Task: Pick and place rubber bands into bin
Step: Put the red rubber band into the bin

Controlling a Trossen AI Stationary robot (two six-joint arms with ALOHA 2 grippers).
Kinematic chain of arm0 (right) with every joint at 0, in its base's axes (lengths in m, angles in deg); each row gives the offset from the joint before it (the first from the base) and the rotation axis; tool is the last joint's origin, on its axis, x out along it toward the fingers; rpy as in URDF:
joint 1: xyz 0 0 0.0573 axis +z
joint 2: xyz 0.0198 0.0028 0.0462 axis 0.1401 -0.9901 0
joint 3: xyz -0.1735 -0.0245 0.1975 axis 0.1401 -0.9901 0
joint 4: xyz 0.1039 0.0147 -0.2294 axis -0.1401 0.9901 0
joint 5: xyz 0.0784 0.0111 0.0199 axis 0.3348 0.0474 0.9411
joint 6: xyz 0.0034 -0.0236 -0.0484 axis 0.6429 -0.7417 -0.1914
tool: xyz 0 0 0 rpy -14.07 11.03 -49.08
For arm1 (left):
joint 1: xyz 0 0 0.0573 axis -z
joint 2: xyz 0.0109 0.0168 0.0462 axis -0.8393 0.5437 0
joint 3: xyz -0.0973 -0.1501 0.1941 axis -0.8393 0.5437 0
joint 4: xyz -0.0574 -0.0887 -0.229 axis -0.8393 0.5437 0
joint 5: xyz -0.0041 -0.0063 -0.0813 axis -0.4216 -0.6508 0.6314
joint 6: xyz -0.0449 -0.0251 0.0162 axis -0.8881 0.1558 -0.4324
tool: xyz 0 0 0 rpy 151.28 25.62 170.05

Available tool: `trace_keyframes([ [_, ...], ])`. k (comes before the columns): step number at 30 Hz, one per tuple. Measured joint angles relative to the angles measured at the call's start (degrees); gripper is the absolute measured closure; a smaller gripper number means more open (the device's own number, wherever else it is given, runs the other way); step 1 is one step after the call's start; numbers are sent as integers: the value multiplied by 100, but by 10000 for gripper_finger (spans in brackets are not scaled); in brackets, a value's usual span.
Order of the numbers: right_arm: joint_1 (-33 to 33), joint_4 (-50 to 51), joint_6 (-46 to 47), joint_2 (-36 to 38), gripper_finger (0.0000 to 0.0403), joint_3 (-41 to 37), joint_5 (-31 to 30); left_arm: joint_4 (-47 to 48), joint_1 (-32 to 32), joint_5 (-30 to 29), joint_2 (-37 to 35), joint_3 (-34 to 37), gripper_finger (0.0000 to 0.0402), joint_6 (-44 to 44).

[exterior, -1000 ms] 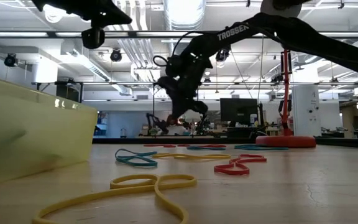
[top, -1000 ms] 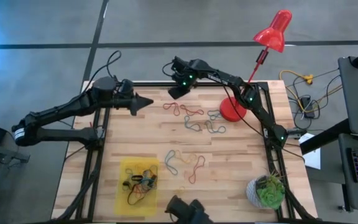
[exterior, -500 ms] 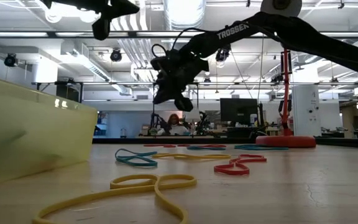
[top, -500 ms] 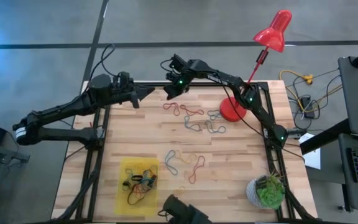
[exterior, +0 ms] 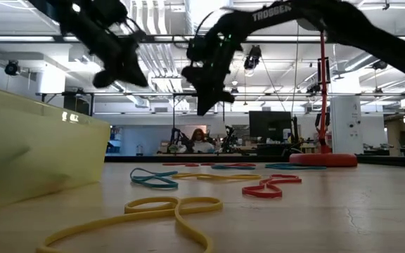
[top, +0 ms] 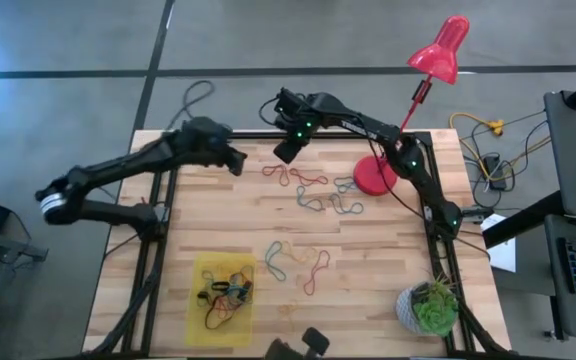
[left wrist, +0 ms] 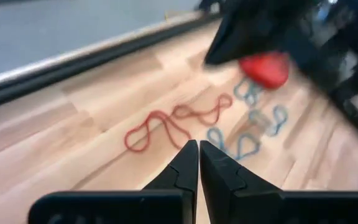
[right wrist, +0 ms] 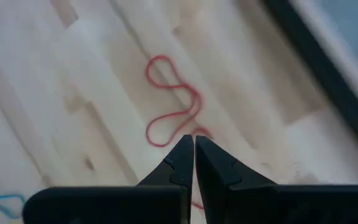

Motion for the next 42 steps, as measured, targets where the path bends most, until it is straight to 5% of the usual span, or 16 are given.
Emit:
trace_keyframes([
  [14,816,1013,240,1442,394,-12,-2098,-636,-96,331,2636,-903,402,1003],
  [25,1057,1417,1006,1904,394,-20,-2495,1111,-201,310,4315,-2394,402,251],
  [42,1118,1622,1163,1943,394,-22,-2677,1540,-488,430,4726,-2908,402,-336],
])
